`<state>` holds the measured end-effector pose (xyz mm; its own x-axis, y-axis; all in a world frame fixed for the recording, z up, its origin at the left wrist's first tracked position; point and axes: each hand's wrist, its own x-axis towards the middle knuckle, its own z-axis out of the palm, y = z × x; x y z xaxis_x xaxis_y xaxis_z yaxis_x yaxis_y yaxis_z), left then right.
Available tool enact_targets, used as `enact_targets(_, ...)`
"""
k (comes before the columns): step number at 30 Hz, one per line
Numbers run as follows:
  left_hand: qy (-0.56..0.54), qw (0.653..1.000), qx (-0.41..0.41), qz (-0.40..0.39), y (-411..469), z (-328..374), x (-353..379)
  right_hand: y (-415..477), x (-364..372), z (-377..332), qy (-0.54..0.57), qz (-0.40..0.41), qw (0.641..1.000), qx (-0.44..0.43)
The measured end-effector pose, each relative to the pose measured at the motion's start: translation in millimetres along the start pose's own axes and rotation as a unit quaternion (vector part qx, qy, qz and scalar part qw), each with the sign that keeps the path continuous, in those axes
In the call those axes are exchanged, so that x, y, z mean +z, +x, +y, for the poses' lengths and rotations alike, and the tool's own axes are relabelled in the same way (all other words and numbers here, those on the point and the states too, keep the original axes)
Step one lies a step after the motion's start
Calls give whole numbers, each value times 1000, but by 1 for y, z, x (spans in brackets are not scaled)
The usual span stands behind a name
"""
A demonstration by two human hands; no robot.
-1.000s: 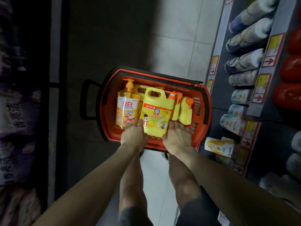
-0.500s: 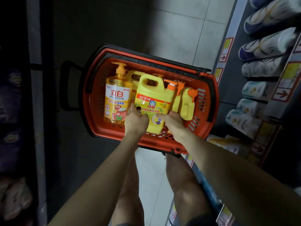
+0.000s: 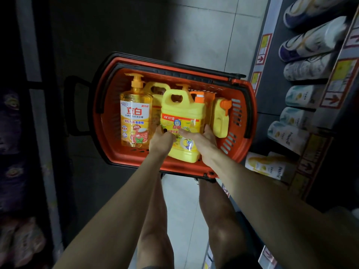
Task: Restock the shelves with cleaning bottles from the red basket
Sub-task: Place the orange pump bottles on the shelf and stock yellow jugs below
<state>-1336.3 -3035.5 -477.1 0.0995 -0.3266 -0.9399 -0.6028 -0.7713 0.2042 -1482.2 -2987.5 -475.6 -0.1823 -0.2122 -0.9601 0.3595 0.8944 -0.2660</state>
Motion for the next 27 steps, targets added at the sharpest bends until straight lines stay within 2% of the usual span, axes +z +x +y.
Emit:
enact_targets(7, -3, 998, 55, -35, -40, 7, -14, -33, -24, -22, -21, -30, 999, -10)
enact_targets(13, -122, 987, 89, -62, -109, 32, -57, -111, -28, -56, -11, -74, 997, -31)
enact_targets(18, -161, 976, 119, -90, -186, 70, -125, -195, -14, -98, 14, -120, 992, -48)
enact_targets(22, -184, 965, 152, -109, -250, 89, -184, -275, 11, -134, -7, -121, 988, -91)
enact_targets(27, -208, 951, 215, -76, -343, 107, -252, -379, 47, -176, -31, -126, 980, -151)
